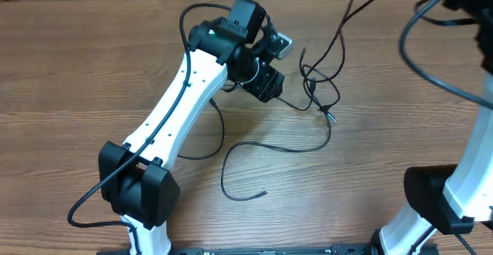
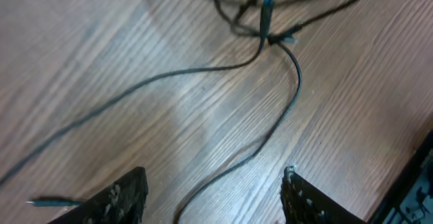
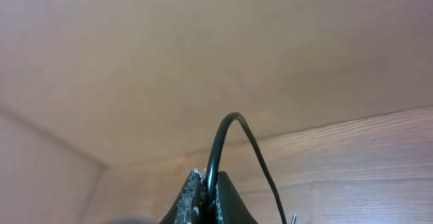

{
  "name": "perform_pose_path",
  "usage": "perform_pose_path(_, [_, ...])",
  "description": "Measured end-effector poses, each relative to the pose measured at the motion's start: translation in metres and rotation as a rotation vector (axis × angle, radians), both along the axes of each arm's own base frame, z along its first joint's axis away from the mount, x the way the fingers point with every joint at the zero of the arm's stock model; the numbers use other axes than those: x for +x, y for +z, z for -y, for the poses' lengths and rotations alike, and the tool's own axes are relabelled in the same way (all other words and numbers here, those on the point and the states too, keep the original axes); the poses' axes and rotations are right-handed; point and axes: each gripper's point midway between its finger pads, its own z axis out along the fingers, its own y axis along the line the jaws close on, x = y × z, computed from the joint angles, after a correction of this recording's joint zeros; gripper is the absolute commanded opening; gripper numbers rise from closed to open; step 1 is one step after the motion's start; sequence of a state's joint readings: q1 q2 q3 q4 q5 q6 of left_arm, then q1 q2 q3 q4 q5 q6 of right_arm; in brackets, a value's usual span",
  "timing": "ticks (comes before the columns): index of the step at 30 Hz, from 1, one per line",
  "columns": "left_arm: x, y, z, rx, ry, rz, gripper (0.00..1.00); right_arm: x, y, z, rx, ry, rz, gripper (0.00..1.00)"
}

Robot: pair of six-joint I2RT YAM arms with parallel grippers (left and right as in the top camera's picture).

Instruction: Untangle cables

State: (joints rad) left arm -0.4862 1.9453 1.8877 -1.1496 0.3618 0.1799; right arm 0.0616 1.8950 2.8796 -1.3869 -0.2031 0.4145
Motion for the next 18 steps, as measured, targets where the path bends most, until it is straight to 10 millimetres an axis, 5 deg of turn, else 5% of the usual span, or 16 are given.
perform_pose_path(10, [-0.002, 0.0, 0.008, -0.018, -0.004, -0.002, 0.64, -0.009, 0.028, -0.031, 0.107, 0.225, 0.089, 0.04])
perform_pose_path(18, [0.01, 0.015, 0.045, -0.096, -0.056, 0.128, 0.64, -0.023, 0.043, -0.054, 0.132, 0.396, 0.145, 0.04])
